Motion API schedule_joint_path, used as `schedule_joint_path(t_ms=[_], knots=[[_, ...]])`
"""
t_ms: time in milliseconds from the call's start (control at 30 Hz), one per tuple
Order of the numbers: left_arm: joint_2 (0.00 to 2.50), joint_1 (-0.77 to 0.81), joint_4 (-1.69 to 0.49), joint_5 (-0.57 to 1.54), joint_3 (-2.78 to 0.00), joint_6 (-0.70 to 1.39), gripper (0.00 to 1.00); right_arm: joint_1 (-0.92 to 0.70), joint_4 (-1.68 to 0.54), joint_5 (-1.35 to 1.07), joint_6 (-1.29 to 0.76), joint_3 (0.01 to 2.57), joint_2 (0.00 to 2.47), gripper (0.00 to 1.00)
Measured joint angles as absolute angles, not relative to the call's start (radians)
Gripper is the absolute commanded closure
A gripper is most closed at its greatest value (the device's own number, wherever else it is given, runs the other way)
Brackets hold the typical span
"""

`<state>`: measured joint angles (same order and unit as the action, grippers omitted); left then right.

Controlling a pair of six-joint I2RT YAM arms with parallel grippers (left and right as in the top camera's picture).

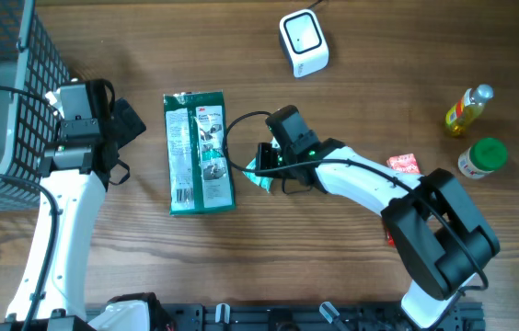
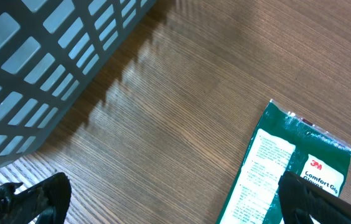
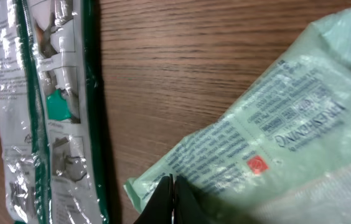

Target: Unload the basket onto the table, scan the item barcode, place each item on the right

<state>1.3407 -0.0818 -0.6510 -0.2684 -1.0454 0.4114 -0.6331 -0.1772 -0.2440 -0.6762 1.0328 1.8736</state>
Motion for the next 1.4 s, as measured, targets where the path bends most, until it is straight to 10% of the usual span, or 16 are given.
schedule_joint_path(t_ms=[1400], knots=[[1.341,-0.082,-0.651,-0.268,-1.045,0.411,0.00,-0.593,0.327,-0.586,-0.632,0.795,1.895,0.96]])
